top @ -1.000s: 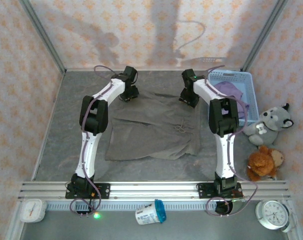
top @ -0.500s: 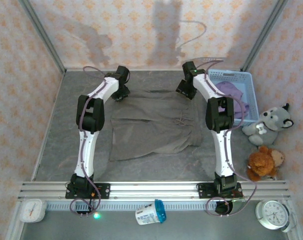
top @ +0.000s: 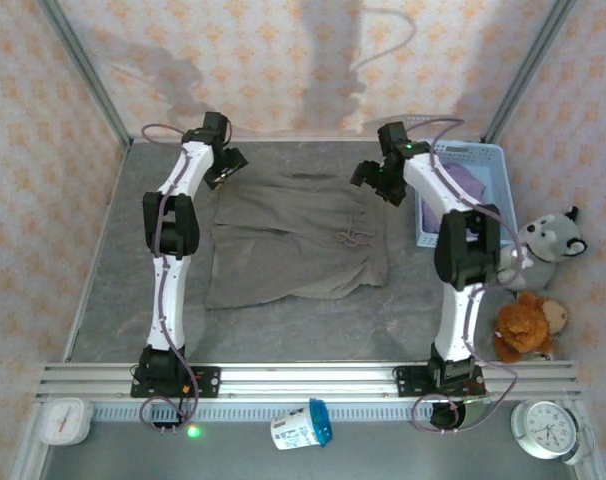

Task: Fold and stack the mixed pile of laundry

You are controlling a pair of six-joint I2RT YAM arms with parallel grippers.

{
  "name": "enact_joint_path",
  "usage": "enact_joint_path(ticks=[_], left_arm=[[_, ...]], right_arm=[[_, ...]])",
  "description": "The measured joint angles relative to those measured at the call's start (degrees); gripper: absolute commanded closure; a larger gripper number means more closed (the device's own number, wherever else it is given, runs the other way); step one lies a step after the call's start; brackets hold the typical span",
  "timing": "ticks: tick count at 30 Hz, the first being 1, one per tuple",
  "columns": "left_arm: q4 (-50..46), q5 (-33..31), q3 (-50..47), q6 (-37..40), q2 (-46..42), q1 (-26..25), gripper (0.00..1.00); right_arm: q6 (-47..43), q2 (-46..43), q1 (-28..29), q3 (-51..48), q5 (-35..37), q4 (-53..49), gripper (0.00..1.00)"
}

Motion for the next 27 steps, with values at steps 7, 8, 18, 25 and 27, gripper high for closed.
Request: enact_joint_path(ticks=[7, 8, 18, 25, 27], left_arm=[[0.42, 7.3, -8.31, 2.1, -10.67, -1.31, 0.01], [0.76, 8.44, -10.45, 2.16, -12.72, -1.51, 0.01], [4.74, 12.37, -36.85, 5.73, -29.09, -4.31, 0.0], [7.06, 10.64, -57.29, 7.23, -42.47, -10.14, 0.0], [7.69, 10.14, -62.86, 6.51, -47.1, -10.8, 0.0]], right_arm=[[6.43, -11.8, 4.5, -19.43, 1.99, 1.9, 0.14], [7.8, -12.79, 5.81, -21.86, 2.4, 2.21, 0.14], [22.53, -23.39, 11.74, -39.04, 3.5, 8.7, 0.25], [30.49, -27.69, 11.74, -48.04, 3.43, 14.03, 0.28], [32.0, -27.69, 11.74, -48.68, 3.45, 15.17, 0.28]])
